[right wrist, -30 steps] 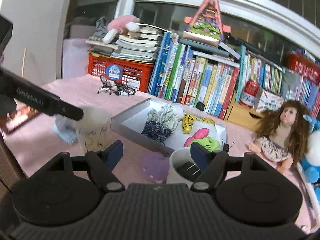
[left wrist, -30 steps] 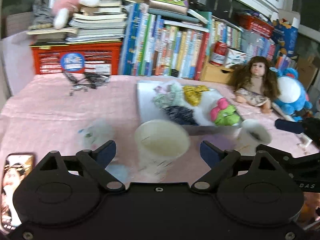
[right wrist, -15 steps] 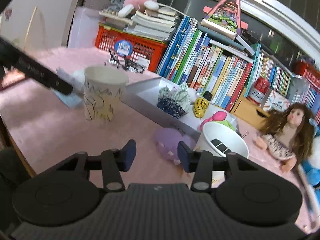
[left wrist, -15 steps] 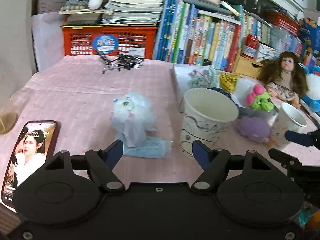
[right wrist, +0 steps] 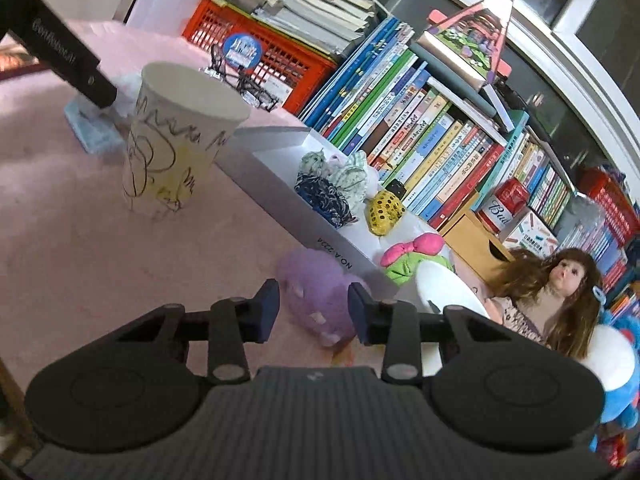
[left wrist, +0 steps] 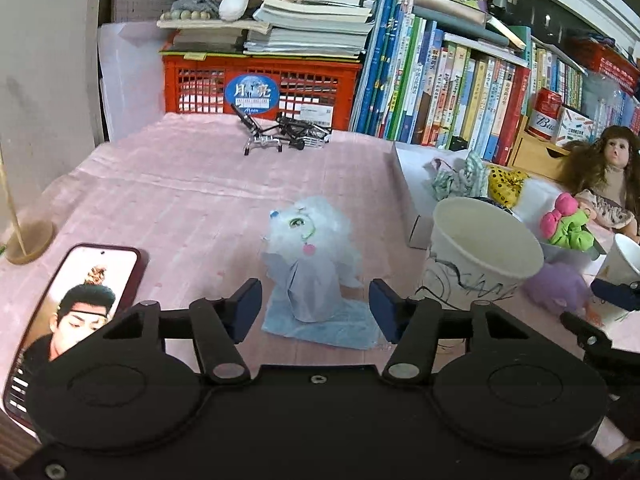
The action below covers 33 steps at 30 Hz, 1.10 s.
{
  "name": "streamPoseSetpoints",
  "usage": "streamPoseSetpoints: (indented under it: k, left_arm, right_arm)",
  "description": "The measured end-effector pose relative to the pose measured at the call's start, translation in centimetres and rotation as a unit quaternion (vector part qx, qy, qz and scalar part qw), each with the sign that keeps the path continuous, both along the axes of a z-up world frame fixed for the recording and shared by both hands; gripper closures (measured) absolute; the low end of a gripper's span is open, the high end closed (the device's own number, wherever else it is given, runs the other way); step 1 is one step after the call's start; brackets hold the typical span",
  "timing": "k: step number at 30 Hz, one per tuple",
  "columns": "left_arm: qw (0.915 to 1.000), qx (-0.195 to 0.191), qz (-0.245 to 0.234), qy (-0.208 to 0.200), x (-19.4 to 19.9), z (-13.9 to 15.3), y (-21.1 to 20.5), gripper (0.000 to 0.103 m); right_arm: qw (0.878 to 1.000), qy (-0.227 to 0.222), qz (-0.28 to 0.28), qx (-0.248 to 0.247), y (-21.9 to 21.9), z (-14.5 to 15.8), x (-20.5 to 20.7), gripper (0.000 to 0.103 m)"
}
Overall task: Organize soft objects
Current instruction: 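Withdraw both grippers from the tray toward the white plush and purple plush, then grasp the white plush toy with the left gripper while the right grasps the purple fuzzy plush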
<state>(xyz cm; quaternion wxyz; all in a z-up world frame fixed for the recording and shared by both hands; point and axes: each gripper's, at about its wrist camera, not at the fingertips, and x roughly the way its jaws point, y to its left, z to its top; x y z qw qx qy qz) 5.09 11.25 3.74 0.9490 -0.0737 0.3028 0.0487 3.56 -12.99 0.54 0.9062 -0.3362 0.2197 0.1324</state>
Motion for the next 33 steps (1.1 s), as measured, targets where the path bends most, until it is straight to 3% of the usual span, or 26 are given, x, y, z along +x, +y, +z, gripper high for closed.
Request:
streamPoseSetpoints:
  k: [14, 26, 28, 29, 33]
  left_arm:
    - [0.9998, -0.019, 0.004, -0.001, 1.1, -0.9, 0.7, 0.072]
    - [0.9997, -0.02, 0.0, -0.011, 0.4, -1.0, 0.6, 0.074]
    - [0.9997, -0.022, 0.001, -0.014, 0.2, -0.8, 0.7, 0.074]
    - [0.9996, -0.022, 0.001, -0.016, 0.1, -0.7, 0.8, 0.074]
    - [0.9994, -0.026, 0.005, -0.022, -0.2, -0.3, 1.0, 0.074]
  right_arm:
    - [0.999, -0.014, -0.004, -0.047, 1.8, -1.4, 1.6, 0.047]
    - [0.995, -0.033, -0.009, -0.089, 2.9, -2.2, 2.6, 0.047]
    - [0.995, -0.034, -0.01, -0.088, 3.0, -2.2, 2.8, 0.053]
    - [0.996, -0.031, -0.01, -0.086, 3.0, -2.2, 2.9, 0.062]
    - [0.997, -0.03, -0.013, -0.072, 2.9, -1.9, 3.1, 0.069]
